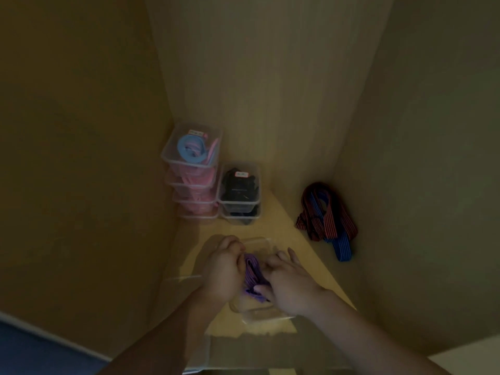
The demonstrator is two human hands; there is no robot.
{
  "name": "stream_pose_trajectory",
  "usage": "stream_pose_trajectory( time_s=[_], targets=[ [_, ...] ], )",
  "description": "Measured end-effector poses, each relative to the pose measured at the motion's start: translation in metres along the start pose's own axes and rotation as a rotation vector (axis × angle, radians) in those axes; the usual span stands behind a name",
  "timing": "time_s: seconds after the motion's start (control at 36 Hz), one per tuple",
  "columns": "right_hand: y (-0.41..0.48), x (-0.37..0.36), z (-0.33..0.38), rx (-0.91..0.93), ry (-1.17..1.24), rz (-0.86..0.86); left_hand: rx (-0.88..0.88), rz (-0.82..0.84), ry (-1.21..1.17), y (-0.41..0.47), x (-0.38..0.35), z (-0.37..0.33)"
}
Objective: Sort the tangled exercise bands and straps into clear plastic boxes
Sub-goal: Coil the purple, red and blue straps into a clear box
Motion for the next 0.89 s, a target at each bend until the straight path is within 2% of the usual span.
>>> stream_pose_trajectory(
  time_s=[0.08, 0.17, 0.31, 0.42, 0.47, 0.58, 0.72, 0.81, 0.89],
  targets=[
    [0.002, 0.012, -0.018, -0.010, 0.110, -0.278, -0.038, 0.004, 0.017, 0.010, 0.003, -0.004],
    [0.008, 0.028, -0.049, -0.246, 0.168, -0.530, -0.081, 0.005, -0.018, 0.021, 0.005, -0.011],
    [0.017, 0.041, -0.094, -0.684, 0.090, -0.418, -0.152, 0.032, -0.079, 0.038, 0.000, -0.023],
    [0.024, 0.043, -0.116, -0.821, 0.254, -0.365, -0.209, 0.078, -0.097, 0.049, -0.002, -0.032],
    [0.024, 0.050, -0.121, -0.831, 0.292, -0.373, -0.233, 0.091, -0.102, 0.056, -0.001, -0.036],
    [0.024, 0.074, -0.124, -0.718, 0.621, -0.486, -0.236, 0.089, -0.137, 0.073, 0.004, -0.041],
    [0.025, 0.147, -0.123, -0.593, 0.924, -0.583, -0.274, 0.033, -0.120, 0.113, 0.024, -0.057],
    [0.025, 0.197, -0.112, -0.464, 0.978, -0.634, -0.294, 0.007, -0.159, 0.143, 0.040, -0.071],
    [0.023, 0.234, -0.097, -0.291, 0.923, -0.675, -0.257, -0.012, -0.238, 0.174, 0.056, -0.088]
  ],
)
Point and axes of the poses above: each hand's wrist, its own y-axis towards the middle knuckle, its own x-axis out of the back of the hand, z = x × y, the point moved 3 cm from there along y, towards the middle knuckle, and after that the axes turned 12 degrees about -x, right-handed, at the moved point
